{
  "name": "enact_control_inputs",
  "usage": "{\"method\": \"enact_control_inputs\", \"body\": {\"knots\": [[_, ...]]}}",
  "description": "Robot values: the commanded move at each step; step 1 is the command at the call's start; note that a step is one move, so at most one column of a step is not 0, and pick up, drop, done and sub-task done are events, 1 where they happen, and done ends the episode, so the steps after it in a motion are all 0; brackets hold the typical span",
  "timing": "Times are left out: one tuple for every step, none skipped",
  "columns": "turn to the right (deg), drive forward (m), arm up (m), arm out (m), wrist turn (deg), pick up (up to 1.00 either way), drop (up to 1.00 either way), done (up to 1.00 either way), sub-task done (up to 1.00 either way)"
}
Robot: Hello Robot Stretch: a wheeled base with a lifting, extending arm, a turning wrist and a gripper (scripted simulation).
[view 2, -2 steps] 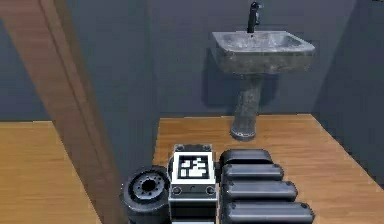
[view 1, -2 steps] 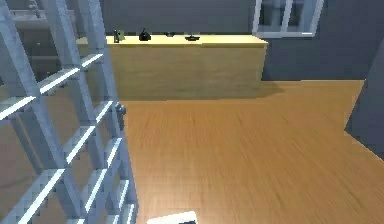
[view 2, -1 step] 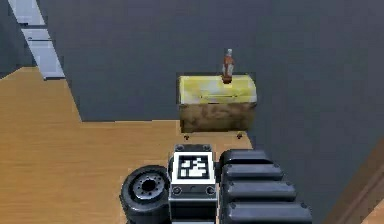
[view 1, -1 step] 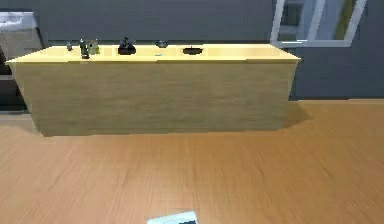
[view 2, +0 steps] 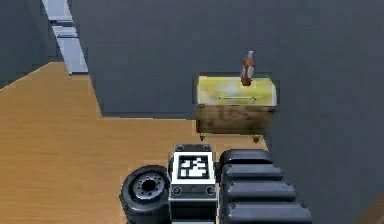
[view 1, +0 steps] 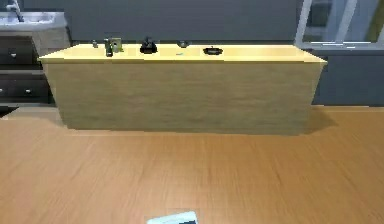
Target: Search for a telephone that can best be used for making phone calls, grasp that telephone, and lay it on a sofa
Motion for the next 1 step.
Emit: {"method": "enact_control_inputs", "body": {"knots": [[0.0,0.35,0.0,0.0,0.0,0.0,0.0,0.0,0.0]]}}
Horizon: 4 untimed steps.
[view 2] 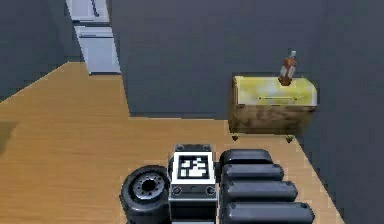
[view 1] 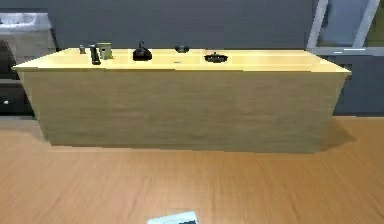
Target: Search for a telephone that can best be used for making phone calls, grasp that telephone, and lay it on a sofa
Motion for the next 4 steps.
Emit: {"method": "enact_control_inputs", "body": {"knots": [[-45.0,0.0,0.0,0.0,0.0,0.0,0.0,0.0,0.0],[-24.0,0.0,0.0,0.0,0.0,0.0,0.0,0.0,0.0],[0.0,0.1,0.0,0.0,0.0,0.0,0.0,0.0,0.0],[15.0,0.0,0.0,0.0,0.0,0.0,0.0,0.0,0.0]]}}
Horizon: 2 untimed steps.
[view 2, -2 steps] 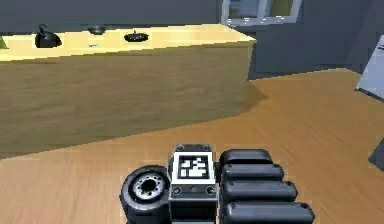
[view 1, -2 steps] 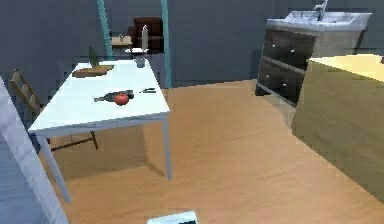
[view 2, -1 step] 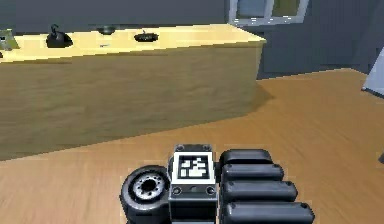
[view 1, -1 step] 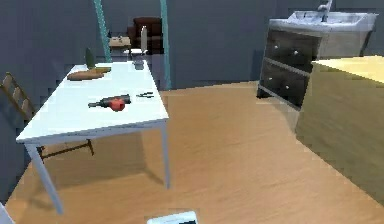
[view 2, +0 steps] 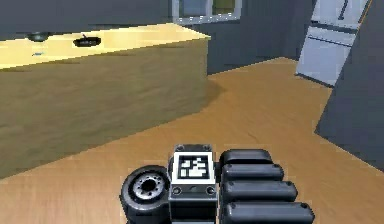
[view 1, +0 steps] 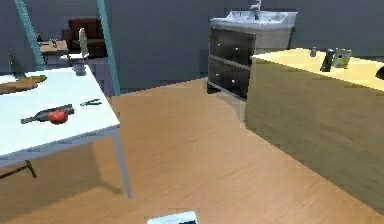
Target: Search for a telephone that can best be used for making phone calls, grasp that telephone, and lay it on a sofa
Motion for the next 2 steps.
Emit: {"method": "enact_control_inputs", "body": {"knots": [[0.0,1.0,0.0,0.0,0.0,0.0,0.0,0.0,0.0],[18.0,0.0,0.0,0.0,0.0,0.0,0.0,0.0,0.0]]}}
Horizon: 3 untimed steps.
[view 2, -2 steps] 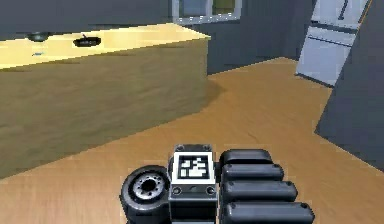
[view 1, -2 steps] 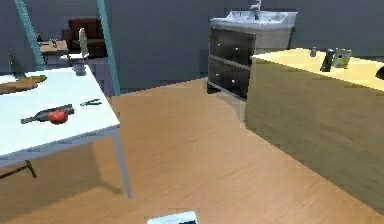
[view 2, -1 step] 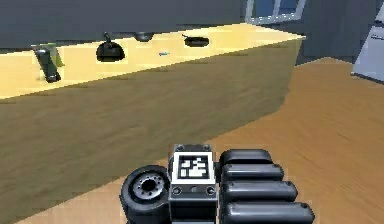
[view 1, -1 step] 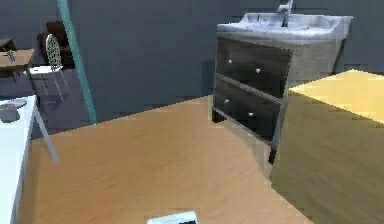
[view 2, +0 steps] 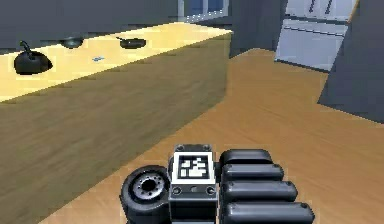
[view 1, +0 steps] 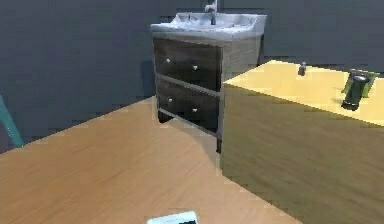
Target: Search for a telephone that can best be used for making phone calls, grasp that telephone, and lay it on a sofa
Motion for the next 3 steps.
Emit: {"method": "enact_control_inputs", "body": {"knots": [[0.0,0.1,0.0,0.0,0.0,0.0,0.0,0.0,0.0],[-45.0,0.0,0.0,0.0,0.0,0.0,0.0,0.0,0.0],[-6.0,0.0,0.0,0.0,0.0,0.0,0.0,0.0,0.0]]}}
